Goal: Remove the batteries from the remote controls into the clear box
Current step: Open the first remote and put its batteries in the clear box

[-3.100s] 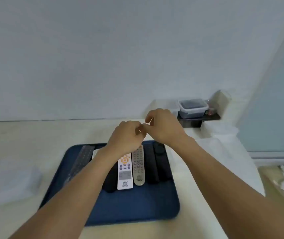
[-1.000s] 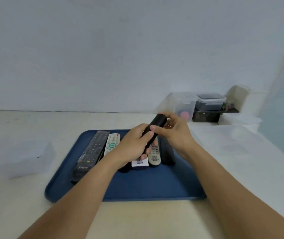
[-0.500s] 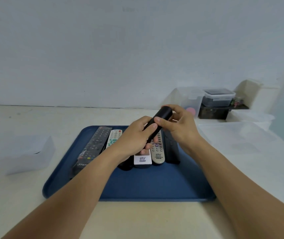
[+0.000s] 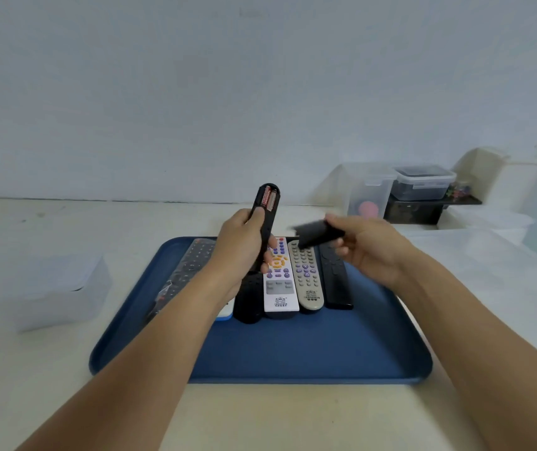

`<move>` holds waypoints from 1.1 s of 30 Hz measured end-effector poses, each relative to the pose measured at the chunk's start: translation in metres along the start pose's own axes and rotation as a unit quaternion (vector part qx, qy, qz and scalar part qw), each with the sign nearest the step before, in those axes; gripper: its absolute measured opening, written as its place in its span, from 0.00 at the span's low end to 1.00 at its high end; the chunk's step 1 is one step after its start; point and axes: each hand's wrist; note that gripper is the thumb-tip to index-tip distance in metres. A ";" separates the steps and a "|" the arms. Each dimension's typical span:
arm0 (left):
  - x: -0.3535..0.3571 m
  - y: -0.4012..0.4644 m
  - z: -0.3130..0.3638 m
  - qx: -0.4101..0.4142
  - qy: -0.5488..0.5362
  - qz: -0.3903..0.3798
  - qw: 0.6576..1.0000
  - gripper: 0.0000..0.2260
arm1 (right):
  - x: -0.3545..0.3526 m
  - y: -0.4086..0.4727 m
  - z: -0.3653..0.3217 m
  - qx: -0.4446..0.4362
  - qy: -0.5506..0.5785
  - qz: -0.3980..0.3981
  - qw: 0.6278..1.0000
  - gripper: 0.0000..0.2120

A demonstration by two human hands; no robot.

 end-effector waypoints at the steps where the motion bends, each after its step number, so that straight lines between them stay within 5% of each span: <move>1: -0.002 0.001 0.002 -0.005 -0.018 -0.007 1.000 0.11 | 0.002 0.001 0.004 0.012 -0.075 0.003 0.997 0.06; 4: -0.002 -0.005 0.006 -0.036 -0.087 -0.061 0.994 0.09 | 0.011 0.004 0.021 -0.103 -0.354 0.109 0.923 0.08; 7: 0.000 -0.010 0.007 -0.034 -0.082 -0.094 0.992 0.08 | 0.021 -0.003 0.019 -0.303 -0.416 0.182 0.838 0.08; 12: 0.004 -0.015 0.005 -0.004 -0.057 -0.135 0.989 0.10 | 0.036 -0.017 0.015 -0.424 -0.301 0.138 0.843 0.07; 18: 0.022 -0.028 0.002 0.040 0.002 -0.132 0.990 0.11 | 0.042 -0.024 0.015 -0.420 -0.269 0.158 0.852 0.08; 26: 0.034 -0.031 0.005 0.172 0.173 -0.030 0.969 0.13 | 0.056 -0.023 0.025 -0.454 -0.295 0.227 0.810 0.05; 33: 0.030 -0.028 0.006 0.195 0.261 -0.027 0.945 0.14 | 0.055 -0.020 0.021 -0.448 -0.264 0.218 0.826 0.04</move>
Point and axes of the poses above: each hand's wrist, its own y-axis towards the middle knuckle, its own x-axis out of the palm, z = x × y, and after that the axes turned 9 degrees about x, right-handed
